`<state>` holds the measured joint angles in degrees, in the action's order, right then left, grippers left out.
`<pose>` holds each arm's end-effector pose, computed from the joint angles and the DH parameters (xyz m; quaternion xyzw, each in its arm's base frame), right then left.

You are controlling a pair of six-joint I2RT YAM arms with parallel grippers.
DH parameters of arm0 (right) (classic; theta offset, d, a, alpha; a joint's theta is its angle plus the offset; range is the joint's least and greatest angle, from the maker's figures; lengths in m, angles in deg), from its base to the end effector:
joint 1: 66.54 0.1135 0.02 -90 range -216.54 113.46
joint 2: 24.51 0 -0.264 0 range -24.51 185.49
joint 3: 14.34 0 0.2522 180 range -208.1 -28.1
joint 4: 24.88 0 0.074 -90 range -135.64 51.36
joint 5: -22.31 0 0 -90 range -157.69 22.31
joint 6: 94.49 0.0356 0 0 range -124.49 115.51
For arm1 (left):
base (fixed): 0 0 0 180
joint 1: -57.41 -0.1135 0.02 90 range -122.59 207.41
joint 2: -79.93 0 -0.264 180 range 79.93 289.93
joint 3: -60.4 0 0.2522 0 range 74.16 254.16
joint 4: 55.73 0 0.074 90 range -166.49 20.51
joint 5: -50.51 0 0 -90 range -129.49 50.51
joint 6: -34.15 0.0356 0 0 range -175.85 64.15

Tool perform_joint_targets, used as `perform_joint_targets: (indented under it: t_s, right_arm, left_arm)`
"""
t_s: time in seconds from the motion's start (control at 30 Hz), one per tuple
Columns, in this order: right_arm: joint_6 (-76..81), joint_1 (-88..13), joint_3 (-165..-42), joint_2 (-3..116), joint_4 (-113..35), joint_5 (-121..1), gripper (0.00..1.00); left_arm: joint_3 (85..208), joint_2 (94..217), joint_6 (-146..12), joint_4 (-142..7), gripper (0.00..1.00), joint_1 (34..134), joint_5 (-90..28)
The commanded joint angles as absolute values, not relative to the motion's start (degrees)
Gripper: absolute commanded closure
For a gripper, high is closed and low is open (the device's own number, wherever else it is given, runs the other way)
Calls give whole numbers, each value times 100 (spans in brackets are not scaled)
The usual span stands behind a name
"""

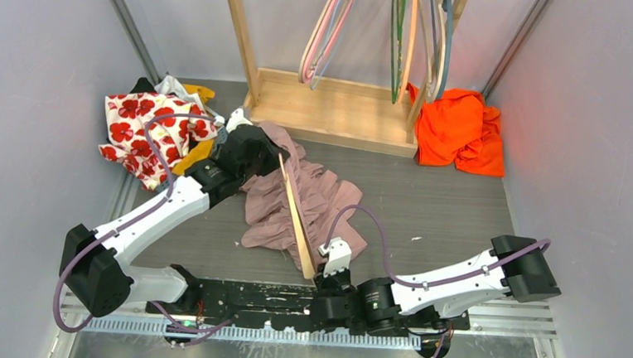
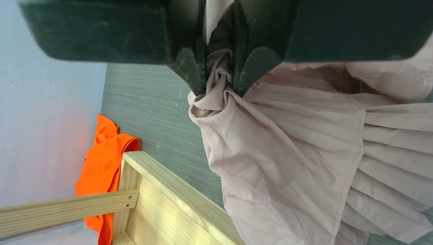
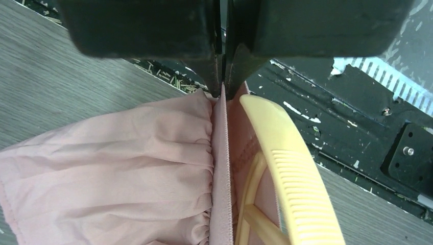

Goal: Place the skirt on the hanger
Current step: Hang the skirt on the hanger.

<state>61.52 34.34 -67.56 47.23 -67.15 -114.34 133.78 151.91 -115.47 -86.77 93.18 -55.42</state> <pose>-0.0169 0.2253 0.1982 -0.1710 0.8777 0.1863 0.4071 0.2366 -0.1584 0.3172 -0.2451 0.8232 -0.2876 0.4237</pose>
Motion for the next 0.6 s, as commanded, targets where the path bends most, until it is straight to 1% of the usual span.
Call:
perform_joint_targets:
  t_s: [0.0, 0.17, 0.3, 0.5, 0.57]
  right_arm:
    - [6010, 3673, -6348, 4452, -6813, -9961, 99]
    - [5922, 3672, -6165, 4116, -6591, -9884, 99]
    - [5812, 3669, -6010, 3819, -6382, -9828, 99]
    - [5688, 3678, -5903, 3746, -6191, -9698, 99]
    - [5677, 3678, -5883, 3797, -6158, -9662, 99]
  left_arm:
    - [13355, 14723, -11884, -6588, 100, 8894, -6385]
    - [12945, 14774, -12374, -6130, 100, 8730, -6029]
    - [12509, 14857, -12630, -5347, 100, 8696, -5859]
    - [12087, 14988, -12889, -4281, 100, 8678, -5808]
    - [12009, 14987, -12948, -4125, 100, 8677, -5844]
